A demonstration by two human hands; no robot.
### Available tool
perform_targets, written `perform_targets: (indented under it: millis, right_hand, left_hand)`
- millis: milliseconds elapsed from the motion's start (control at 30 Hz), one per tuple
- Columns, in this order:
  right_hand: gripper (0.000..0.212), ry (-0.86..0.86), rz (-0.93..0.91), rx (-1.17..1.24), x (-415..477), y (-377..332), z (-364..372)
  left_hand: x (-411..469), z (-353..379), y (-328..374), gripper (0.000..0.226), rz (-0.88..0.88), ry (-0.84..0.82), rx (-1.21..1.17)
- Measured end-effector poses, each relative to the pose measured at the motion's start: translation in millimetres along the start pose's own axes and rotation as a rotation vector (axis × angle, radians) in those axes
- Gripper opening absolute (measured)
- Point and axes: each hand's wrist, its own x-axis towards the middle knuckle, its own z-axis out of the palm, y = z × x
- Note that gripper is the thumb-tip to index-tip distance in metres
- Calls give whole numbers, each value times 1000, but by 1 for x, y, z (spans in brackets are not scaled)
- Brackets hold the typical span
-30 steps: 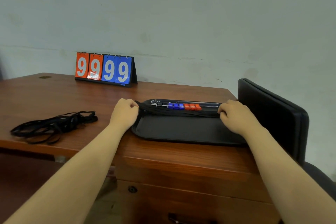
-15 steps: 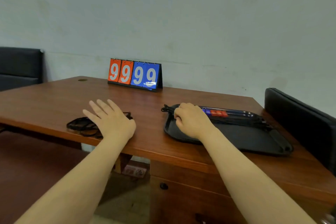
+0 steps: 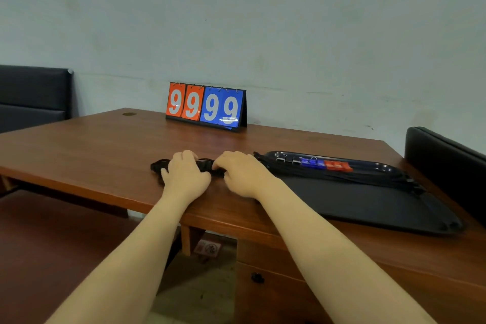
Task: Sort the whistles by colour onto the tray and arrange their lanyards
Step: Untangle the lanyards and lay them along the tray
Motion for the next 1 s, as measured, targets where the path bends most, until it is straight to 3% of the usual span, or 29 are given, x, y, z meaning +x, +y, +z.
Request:
perform_targets:
  millis: [67,267,500,633,733,867,1000]
  right_hand:
    - [42,-37,-34,-21,2,-4,7]
    - [40,-93,18,-75,6,3,17]
    - [31,-15,129,-3,3,5,17]
    - [30,122,67,26,-1,2,16]
    - [46,198,-38,116,-4,-2,13]
    - [73,49,-46,121,-6,-5,8]
    - [75,-21,-28,146,-5,-4,10]
  left_hand:
    - [1,-2,-2,31,-35,43,20]
    - [6,4,-4,32,-52,-7,203]
    - [6,-1,-5,21,-99,114,21]
    - [4,-3,-6,17,-81,165,-96]
    - [3,-3,-5,16,-49,152,-141]
    - [4,-1,-8,17,15,99,-203]
    - [5,-1,-13,15,56,64,-379]
